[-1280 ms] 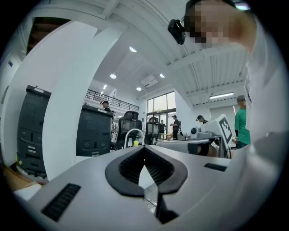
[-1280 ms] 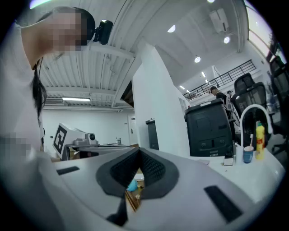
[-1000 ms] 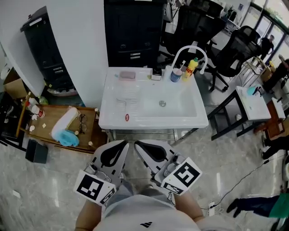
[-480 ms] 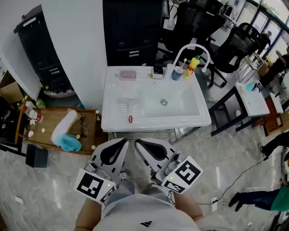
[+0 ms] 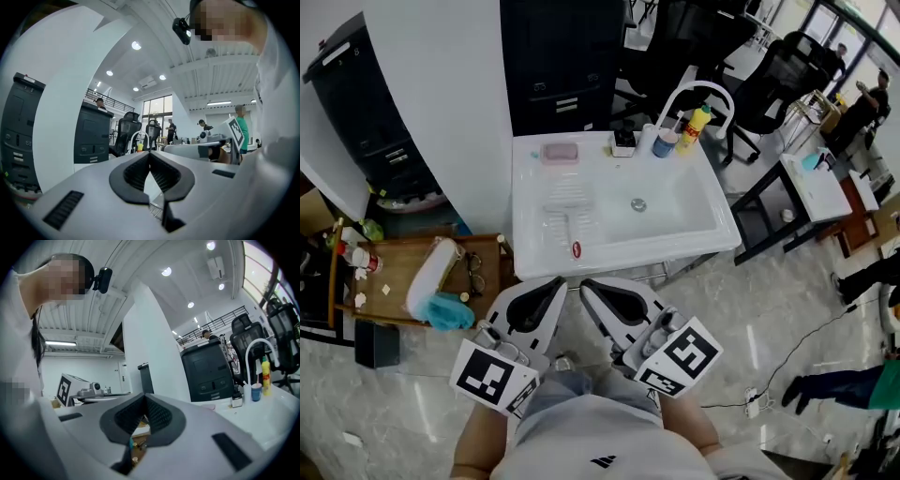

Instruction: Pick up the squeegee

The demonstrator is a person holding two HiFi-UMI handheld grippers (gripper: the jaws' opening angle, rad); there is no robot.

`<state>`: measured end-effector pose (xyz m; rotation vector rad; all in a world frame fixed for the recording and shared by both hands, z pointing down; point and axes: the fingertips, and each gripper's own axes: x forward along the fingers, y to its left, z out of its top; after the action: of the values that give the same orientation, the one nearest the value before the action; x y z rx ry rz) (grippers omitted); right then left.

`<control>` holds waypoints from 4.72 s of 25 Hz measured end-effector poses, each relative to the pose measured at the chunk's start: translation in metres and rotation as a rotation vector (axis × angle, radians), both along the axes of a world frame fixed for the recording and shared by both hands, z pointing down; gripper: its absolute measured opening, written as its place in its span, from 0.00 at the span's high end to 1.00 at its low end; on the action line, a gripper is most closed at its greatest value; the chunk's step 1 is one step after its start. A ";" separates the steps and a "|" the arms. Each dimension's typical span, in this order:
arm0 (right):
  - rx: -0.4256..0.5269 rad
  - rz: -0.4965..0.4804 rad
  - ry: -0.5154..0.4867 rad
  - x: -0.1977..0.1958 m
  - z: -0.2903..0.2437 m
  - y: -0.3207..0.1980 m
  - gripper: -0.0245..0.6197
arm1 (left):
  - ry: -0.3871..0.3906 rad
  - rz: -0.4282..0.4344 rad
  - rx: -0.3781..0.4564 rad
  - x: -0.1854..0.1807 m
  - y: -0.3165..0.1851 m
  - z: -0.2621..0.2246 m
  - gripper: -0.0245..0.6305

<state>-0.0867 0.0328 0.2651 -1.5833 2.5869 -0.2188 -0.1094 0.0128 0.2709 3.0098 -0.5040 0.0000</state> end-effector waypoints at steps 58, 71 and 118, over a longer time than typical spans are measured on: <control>-0.049 -0.258 0.050 0.125 0.018 -0.134 0.95 | -0.025 -0.377 -0.118 0.104 -0.126 0.036 0.94; -0.076 -0.342 0.024 0.135 0.029 -0.152 0.95 | -0.161 -0.476 -0.196 0.114 -0.144 0.092 0.94; -0.186 -0.382 -0.042 0.165 0.075 -0.190 0.95 | -0.640 -0.580 -0.485 0.132 -0.188 0.282 0.77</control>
<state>0.0784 -0.1571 0.3400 -1.0962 2.8847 -0.5286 0.0230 -0.1750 0.5530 2.2439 -1.1995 0.9092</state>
